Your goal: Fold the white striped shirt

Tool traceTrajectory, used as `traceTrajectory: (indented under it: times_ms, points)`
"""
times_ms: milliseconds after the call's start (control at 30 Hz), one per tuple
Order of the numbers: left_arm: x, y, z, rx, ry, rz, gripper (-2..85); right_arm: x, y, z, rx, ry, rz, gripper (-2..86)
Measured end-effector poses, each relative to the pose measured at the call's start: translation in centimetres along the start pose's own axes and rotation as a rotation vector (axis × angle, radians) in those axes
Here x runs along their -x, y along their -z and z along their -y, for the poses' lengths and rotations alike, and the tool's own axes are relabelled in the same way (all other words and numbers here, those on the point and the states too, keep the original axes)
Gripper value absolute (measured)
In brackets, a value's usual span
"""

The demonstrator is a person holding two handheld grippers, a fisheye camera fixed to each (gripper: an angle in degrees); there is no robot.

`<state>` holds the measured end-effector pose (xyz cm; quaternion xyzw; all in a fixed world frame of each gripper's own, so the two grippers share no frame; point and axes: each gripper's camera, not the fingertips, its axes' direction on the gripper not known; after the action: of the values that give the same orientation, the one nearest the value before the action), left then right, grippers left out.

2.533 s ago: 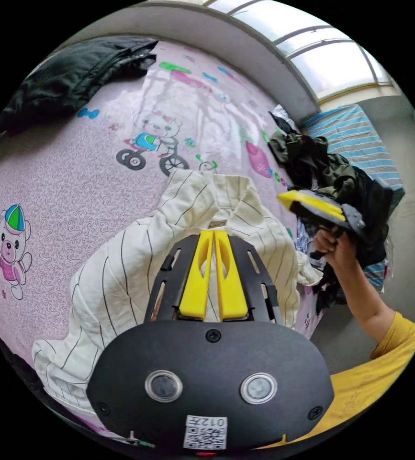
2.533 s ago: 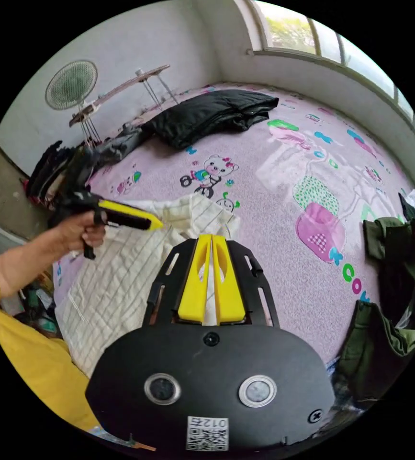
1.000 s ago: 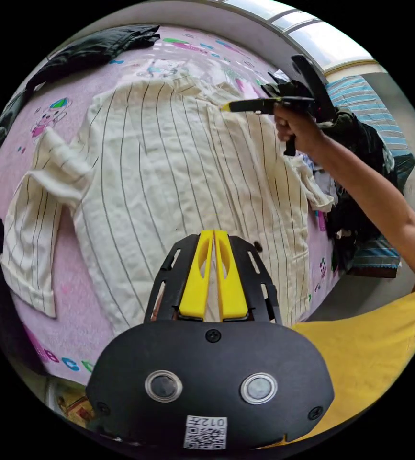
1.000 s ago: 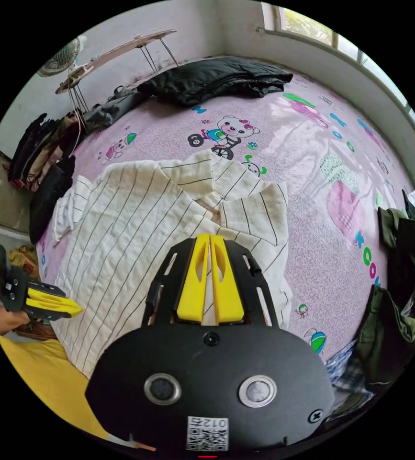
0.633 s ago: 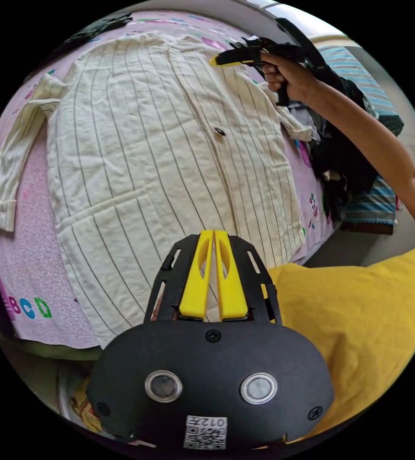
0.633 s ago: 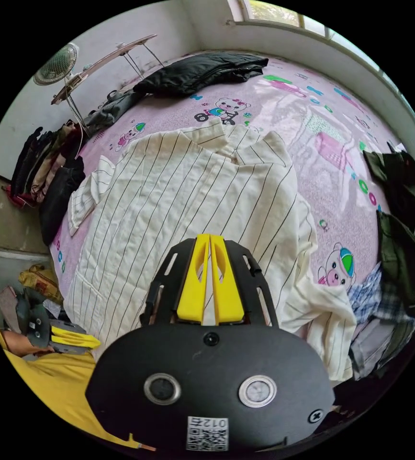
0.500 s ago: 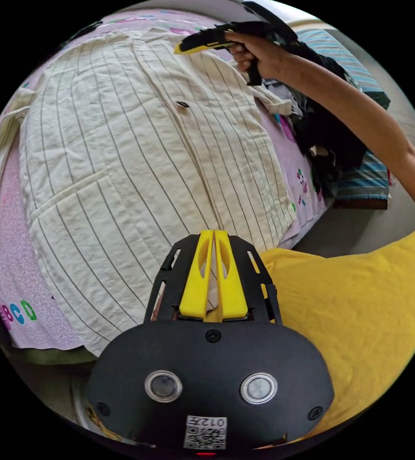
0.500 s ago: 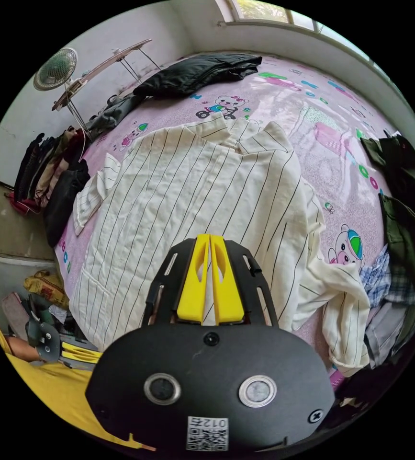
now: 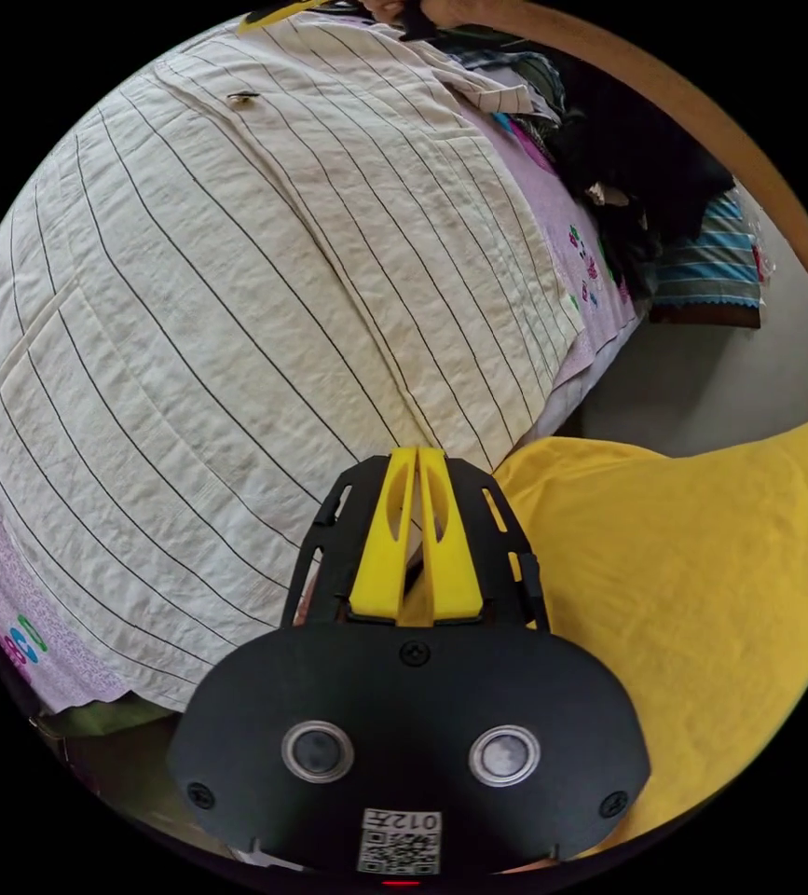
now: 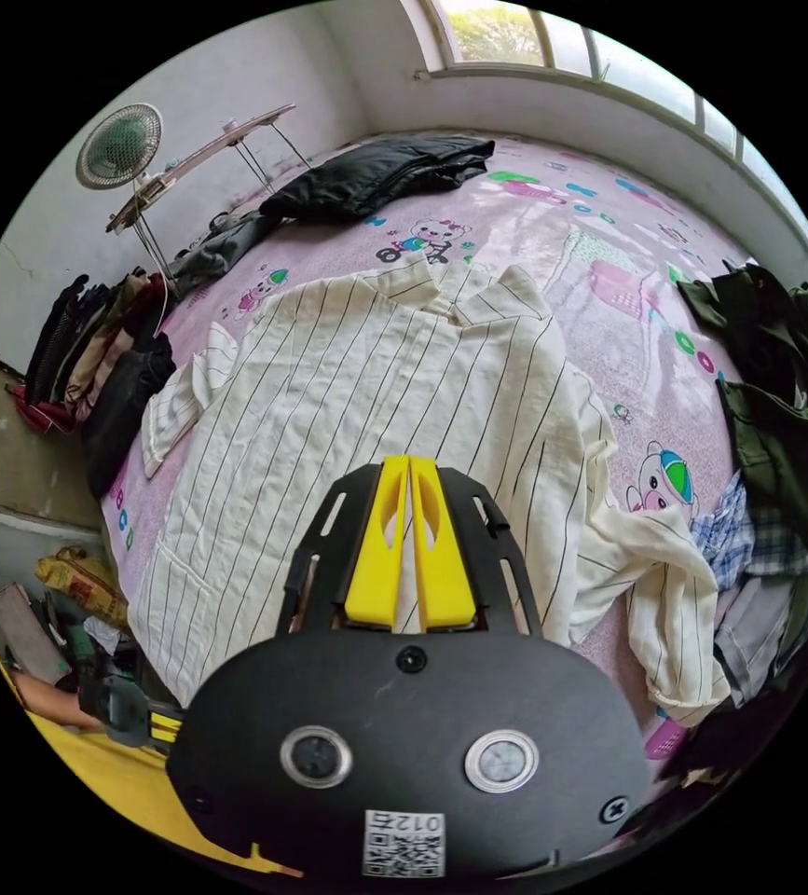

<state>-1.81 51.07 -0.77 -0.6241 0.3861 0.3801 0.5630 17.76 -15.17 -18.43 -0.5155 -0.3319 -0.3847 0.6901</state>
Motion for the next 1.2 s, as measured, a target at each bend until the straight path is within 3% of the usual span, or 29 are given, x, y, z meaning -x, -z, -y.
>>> traceTrajectory:
  times_ms: [567,1200]
  points:
    - [1.9,-2.2,0.9,0.014,-0.033,-0.026,0.1,0.9,-11.1,8.1,0.011,-0.053,-0.157,0.3]
    - [0.1,-3.1,1.8,0.036,-0.103,0.022,0.1,-3.4,-16.9,10.7,0.041,-0.113,-0.119,0.4]
